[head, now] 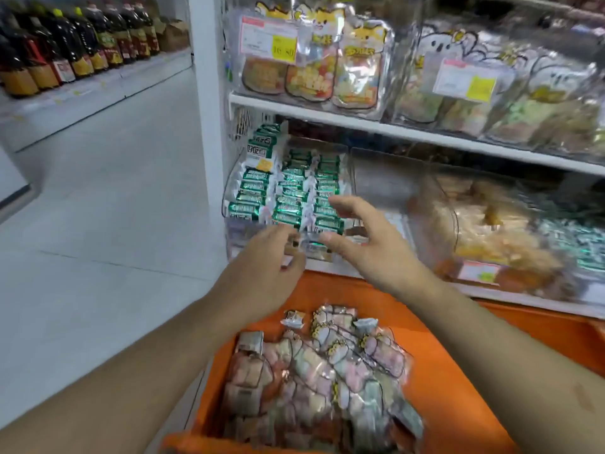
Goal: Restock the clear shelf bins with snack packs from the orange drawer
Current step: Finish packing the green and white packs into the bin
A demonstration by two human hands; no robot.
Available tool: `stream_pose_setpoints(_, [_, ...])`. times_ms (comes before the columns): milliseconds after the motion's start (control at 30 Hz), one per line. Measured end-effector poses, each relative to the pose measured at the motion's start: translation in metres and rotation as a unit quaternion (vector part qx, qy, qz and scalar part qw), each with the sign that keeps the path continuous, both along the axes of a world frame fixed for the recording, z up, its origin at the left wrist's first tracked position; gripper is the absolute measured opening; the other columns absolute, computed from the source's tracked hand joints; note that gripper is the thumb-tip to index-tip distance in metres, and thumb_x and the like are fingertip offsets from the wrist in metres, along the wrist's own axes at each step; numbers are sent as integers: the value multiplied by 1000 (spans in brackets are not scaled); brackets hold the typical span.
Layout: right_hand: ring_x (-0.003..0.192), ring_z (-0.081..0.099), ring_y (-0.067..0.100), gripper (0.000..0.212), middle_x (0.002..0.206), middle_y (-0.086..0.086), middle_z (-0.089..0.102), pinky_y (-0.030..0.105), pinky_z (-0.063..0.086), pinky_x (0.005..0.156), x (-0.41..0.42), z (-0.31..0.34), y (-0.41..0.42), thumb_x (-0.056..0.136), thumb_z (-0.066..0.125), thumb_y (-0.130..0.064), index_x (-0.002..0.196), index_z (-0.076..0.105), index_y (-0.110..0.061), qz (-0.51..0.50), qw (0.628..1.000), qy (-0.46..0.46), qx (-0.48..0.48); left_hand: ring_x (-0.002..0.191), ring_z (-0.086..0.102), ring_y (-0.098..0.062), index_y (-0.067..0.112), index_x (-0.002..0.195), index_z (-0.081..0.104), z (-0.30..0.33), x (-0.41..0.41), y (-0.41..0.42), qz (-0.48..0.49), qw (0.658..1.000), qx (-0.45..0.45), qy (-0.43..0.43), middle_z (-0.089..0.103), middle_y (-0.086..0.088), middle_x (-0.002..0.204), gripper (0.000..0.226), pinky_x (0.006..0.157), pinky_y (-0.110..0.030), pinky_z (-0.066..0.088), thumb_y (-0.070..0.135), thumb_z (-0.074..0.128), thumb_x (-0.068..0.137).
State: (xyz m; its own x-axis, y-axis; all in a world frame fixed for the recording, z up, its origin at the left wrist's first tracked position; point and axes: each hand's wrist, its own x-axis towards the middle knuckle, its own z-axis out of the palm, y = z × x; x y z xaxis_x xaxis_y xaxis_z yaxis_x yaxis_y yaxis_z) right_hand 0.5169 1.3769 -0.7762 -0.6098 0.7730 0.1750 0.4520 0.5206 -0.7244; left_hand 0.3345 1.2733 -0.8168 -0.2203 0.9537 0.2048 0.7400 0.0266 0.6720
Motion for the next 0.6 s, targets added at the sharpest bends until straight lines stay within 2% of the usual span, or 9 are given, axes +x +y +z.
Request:
stream_pose_setpoints(67, [120, 57, 5, 46, 136, -16, 58, 32, 50, 103, 25, -25, -20, 97, 75, -33, 139, 57, -34, -1, 1000, 4, -26, 113, 61, -11, 26, 138, 55, -21, 16, -13, -8, 999, -39, -5, 57, 9, 132, 37, 97, -39, 54, 40, 57, 104])
stream_pose_setpoints(133, [119, 58, 6, 42, 133, -13, 60, 33, 52, 99, 48, -60, -35, 96, 77, -32, 132, 59, -42, -1, 998, -18, -61, 119, 61, -12, 26, 144, 52, -50, 28, -24, -22, 995, -93, -3, 55, 7, 141, 43, 102, -37, 53, 41, 58, 104])
stream_pose_setpoints(200, [118, 58, 4, 41, 131, -12, 60, 31, 52, 97, 68, -95, -45, 95, 77, -35, 130, 58, -43, -11, 994, -51, -101, 124, 58, -13, 23, 147, 51, -81, 35, -32, -36, 989, -145, 7, 53, 3, 147, 47, 105, -33, 49, 43, 57, 104])
stream_pose_setpoints(300, [121, 56, 6, 47, 134, -14, 56, 26, 48, 97, 90, -140, -50, 96, 75, -39, 139, 57, -34, -25, 981, -117, -153, 120, 57, -13, 22, 144, 51, -116, 38, -36, -43, 978, -205, 19, 54, 1, 145, 46, 100, -33, 50, 44, 55, 105])
stream_pose_setpoints(367, [124, 56, 10, 55, 139, -13, 53, 25, 44, 98, 95, -163, -48, 97, 73, -43, 146, 52, -31, -17, 971, -168, -171, 124, 55, -18, 21, 145, 50, -137, 37, -33, -32, 968, -247, 29, 51, -1, 146, 47, 100, -34, 48, 44, 55, 104])
stream_pose_setpoints(467, [128, 54, 13, 61, 148, -8, 50, 30, 46, 103, 93, -193, -39, 97, 72, -44, 151, 48, -28, 0, 958, -210, -198, 132, 51, -23, 18, 150, 45, -172, 31, -24, -16, 954, -297, 29, 48, -7, 150, 59, 105, -36, 46, 47, 61, 101])
stream_pose_setpoints(600, [130, 54, 16, 58, 144, -5, 53, 32, 48, 105, 77, -231, -19, 97, 72, -41, 149, 50, -26, 8, 956, -222, -192, 141, 45, -26, 20, 156, 38, -219, 21, -2, 10, 938, -345, 20, 41, -7, 156, 74, 113, -39, 42, 52, 67, 96])
